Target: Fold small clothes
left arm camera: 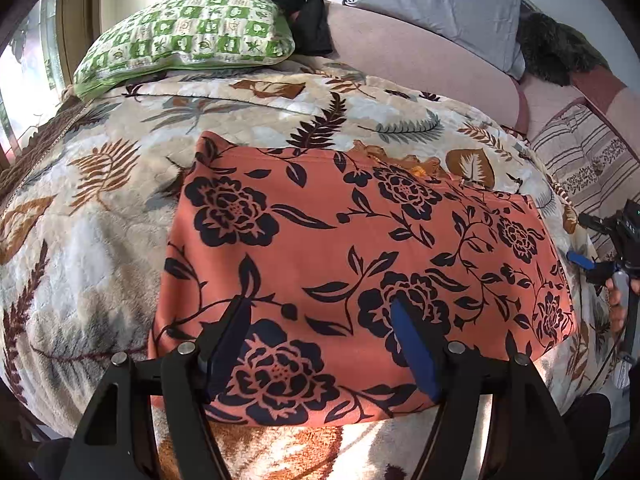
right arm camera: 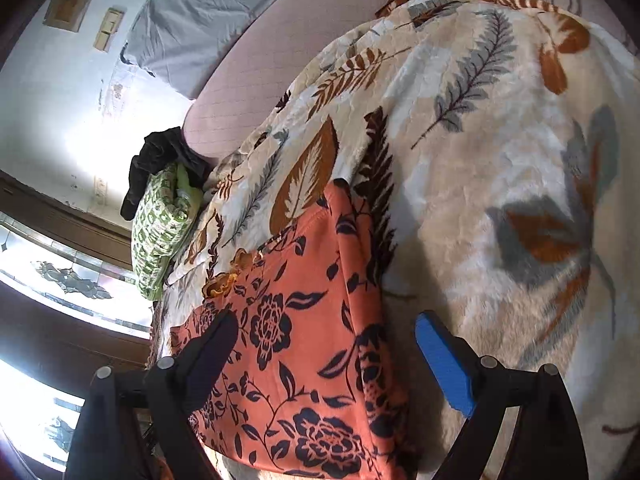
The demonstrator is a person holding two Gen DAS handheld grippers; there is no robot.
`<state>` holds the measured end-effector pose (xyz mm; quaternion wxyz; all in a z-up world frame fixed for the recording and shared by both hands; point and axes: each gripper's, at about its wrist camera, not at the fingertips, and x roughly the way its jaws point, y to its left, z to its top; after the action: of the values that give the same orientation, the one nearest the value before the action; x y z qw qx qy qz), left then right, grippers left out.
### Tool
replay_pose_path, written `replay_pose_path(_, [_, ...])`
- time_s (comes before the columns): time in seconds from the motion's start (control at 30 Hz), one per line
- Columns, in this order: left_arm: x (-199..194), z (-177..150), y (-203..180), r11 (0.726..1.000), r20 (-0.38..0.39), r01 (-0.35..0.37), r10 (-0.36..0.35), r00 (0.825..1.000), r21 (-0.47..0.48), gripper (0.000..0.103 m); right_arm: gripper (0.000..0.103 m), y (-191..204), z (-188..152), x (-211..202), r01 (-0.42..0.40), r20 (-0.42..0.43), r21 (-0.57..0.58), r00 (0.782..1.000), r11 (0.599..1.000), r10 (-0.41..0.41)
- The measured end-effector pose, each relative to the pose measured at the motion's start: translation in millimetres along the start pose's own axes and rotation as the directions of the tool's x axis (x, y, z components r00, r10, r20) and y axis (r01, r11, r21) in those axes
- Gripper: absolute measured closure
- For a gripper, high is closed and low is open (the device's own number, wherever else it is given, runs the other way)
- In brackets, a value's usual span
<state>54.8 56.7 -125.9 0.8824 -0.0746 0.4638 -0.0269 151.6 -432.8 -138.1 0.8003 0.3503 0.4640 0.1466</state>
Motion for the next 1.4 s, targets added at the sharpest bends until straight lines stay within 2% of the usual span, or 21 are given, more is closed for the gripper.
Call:
replay_pose_path(0.13, [36.3,-6.4,1.2,0.999,-0.075,-0.041,0.041,0.996,0.001,0.03,0.011,-2.3,31.7,40.8,-0.014,-0.073,-0.022,0.997,1.0,0.013])
replay_pose_path(0.27, [36.7,-10.2,-2.2,0.997,-0.036,-0.051,0.053,0.998,0.052,0.026,0.016,-5.1,41.1,90.6,-0.015,-0.191,-0.033,0.981,0.999,0.008])
replay_pose_path(0.33, [37.8,-9.5,-1.1,0.997,-0.038,-0.044,0.047,0.998,0.056,0.025,0.049,6.6,41.5,101.4,-0.026,-0.221,-0.08,0.975,0.996,0.008])
replay_pose_path(0.37, [37.7,-9.0,0.9,0.998,-0.038,-0.039,0.041,0.998,0.056,0.025,0.08,13.9,39.7,105.7,-0.011,-0.241,-0.106,0.97,0.994,-0.015])
replay_pose_path(0.5, [38.1,-10.8,2.5,0.998,-0.022,-0.034,0.036,0.999,0.062,0.024,0.082,56.4,30.1,87.1,0.099,-0.109,-0.293,0.985,0.951,-0.137])
replay_pose_path(0.57, [39.4,-11.6,0.2,0.996,-0.019,-0.048,0.049,0.999,0.07,0.023,0.081,41.2,30.0,99.4,0.257,-0.08,-0.303,0.953,0.918,-0.293])
replay_pose_path(0.6, [39.6,-11.4,-1.6,0.995,-0.025,-0.058,0.06,0.998,0.078,0.023,0.077,24.1,29.5,111.1,0.274,-0.129,-0.256,0.941,0.927,-0.313])
replay_pose_path(0.63, [38.6,-11.0,-2.1,0.995,-0.031,-0.06,0.063,0.998,0.083,0.023,0.075,15.1,30.6,107.1,0.232,-0.117,-0.191,0.959,0.954,-0.257])
replay_pose_path(0.67, [37.7,-10.4,-1.0,0.995,-0.036,-0.056,0.059,0.998,0.081,0.023,0.062,13.2,31.8,95.9,0.203,-0.098,-0.148,0.971,0.968,-0.218])
replay_pose_path(0.7, [37.4,-9.9,0.6,0.996,-0.042,-0.051,0.054,0.998,0.073,0.023,0.029,15.6,30.0,83.6,0.2,-0.076,-0.122,0.975,0.972,-0.21])
replay_pose_path(0.73, [36.9,-9.9,1.7,0.997,-0.044,-0.047,0.05,0.998,0.067,0.023,0.016,19.7,26.9,68.9,0.205,-0.038,-0.116,0.977,0.972,-0.211])
replay_pose_path(0.77, [36.4,-9.9,2.2,0.997,-0.046,-0.046,0.049,0.998,0.065,0.023,0.013,24.3,22.2,51.1,0.212,0.017,-0.117,0.977,0.97,-0.211])
replay_pose_path(0.83, [35.5,-10.9,2.8,0.997,-0.046,-0.047,0.05,0.998,0.058,0.023,0.013,27.2,8.4,14.2,0.176,0.078,-0.085,0.982,0.981,-0.169])
replay_pose_path(0.93, [34.4,-13.2,3.8,0.998,-0.04,-0.043,0.045,0.998,0.049,0.023,0.013,13.9,-33.0,-34.5,0.024,0.116,0.052,0.993,0.998,-0.03])
replay_pose_path(1.03, [32.6,-14.0,5.2,0.999,-0.045,-0.038,0.04,0.998,0.038,0.023,0.013,-4.3,-94.1,-50.5,-0.136,0.113,0.22,0.987,0.966,0.113])
replay_pose_path(1.13, [32.0,-14.0,5.8,0.999,-0.055,-0.035,0.036,0.998,0.025,0.023,0.013,-32.7,-146.6,-37.0,-0.179,0.095,0.396,0.983,0.901,0.154])
replay_pose_path(1.23, [31.7,-14.8,6.0,0.999,-0.063,-0.034,0.036,0.997,0.033,0.023,0.013,-51.7,-160.5,-11.0,-0.222,0.141,0.511,0.975,0.83,0.174])
replay_pose_path(1.3, [31.5,-16.1,6.5,0.999,-0.059,-0.035,0.037,0.998,0.035,0.023,0.015,-44.3,-149.9,-8.7,-0.212,0.191,0.482,0.972,0.85,0.135])
replay_pose_path(1.33, [31.6,-16.6,6.1,0.999,-0.056,-0.037,0.039,0.998,0.037,0.023,0.018,-39.1,-142.7,-8.8,-0.194,0.214,0.444,0.971,0.875,0.106])
replay_pose_path(1.37, [31.5,-17.3,5.6,0.998,-0.053,-0.041,0.043,0.998,0.04,0.023,0.047,-35.6,-135.3,-5.8,-0.149,0.218,0.418,0.974,0.896,0.06])
replay_pose_path(1.4, [31.5,-18.0,4.9,0.998,-0.051,-0.047,0.049,0.997,0.045,0.023,0.093,-36.5,-129.7,0.2,-0.101,0.18,0.426,0.983,0.899,0.025])
